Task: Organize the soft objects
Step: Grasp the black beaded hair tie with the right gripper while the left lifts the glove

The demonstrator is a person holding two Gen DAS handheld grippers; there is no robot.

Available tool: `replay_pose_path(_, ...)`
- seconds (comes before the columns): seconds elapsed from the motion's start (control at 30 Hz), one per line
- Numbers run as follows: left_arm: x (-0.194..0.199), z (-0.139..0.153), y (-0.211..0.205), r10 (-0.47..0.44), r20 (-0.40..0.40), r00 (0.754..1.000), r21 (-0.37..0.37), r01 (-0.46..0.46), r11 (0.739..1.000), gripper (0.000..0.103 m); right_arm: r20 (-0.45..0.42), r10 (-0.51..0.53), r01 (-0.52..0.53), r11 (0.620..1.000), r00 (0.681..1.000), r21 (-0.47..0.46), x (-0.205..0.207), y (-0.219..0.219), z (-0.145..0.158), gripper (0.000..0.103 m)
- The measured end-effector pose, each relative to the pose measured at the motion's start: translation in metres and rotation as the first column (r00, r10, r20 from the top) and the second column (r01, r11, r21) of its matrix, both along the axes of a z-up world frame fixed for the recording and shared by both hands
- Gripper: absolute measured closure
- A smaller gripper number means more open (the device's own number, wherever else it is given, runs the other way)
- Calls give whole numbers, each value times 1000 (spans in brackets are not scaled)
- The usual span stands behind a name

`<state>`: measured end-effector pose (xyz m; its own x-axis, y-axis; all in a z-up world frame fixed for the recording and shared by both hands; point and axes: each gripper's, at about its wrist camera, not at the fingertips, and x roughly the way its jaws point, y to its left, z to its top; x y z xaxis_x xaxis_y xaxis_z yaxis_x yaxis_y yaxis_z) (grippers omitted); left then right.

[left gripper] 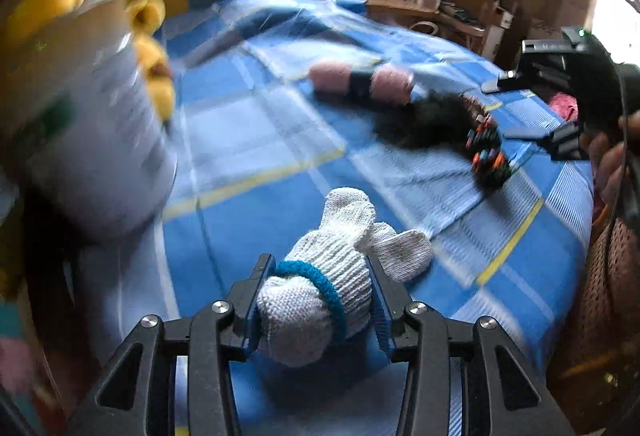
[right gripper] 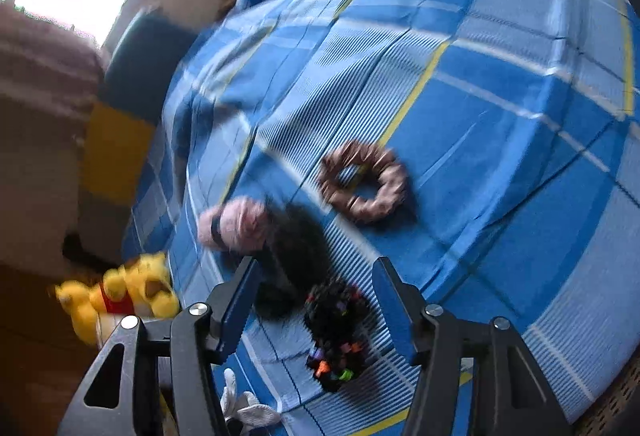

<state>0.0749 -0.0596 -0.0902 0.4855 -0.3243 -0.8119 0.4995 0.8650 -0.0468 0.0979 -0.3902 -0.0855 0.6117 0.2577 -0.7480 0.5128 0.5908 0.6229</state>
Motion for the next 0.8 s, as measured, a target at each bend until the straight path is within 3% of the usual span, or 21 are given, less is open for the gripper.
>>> replay_pose_path(0.23, -4, -15, 11, 23, 14, 1000, -83, -22, 996, 54, -123, 111, -128, 982, 986, -138, 20, 26, -9, 43)
replay_pose_path(0.37, -4, -16, 15, 33, 9, 999, -124, -31, 992, 54, -207, 165, -217, 940, 964, -265, 33, 45, -15, 43)
replay_pose_path(0.43, -5, -16, 16, 34, 18, 999, -127, -31, 991, 54, -236, 228, -303, 884, 944, -357, 38, 62, -14, 50)
replay_pose_path(0.47, -6, -17, 16, 35, 21, 999, -129, -32, 991, 54, -252, 261, -343, 862, 932, -372, 40, 69, -15, 67)
replay_pose_path(0.53, -8, -17, 16, 37, 28, 999, -134, -33, 990, 54, -243, 329, -399, 843, 913, -360, 40, 83, -15, 70)
replay_pose_path(0.6, -9, -18, 17, 39, 34, 999, -141, -34, 989, 54, -163, 437, -467, 833, 884, -296, 39, 97, -10, 71)
replay_pose_path(0.7, -11, -18, 18, 41, 42, 998, -142, -35, 989, 53, -172, 564, -588, 744, 807, -318, 38, 130, -10, 71)
replay_pose_path(0.77, -13, -18, 18, 43, 51, 998, -139, -35, 990, 52, -257, 632, -678, 633, 731, -374, 35, 160, -18, 71)
replay_pose_path(0.8, -13, -18, 18, 45, 55, 997, -137, -37, 990, 52, -306, 654, -715, 559, 692, -421, 32, 177, -22, 71)
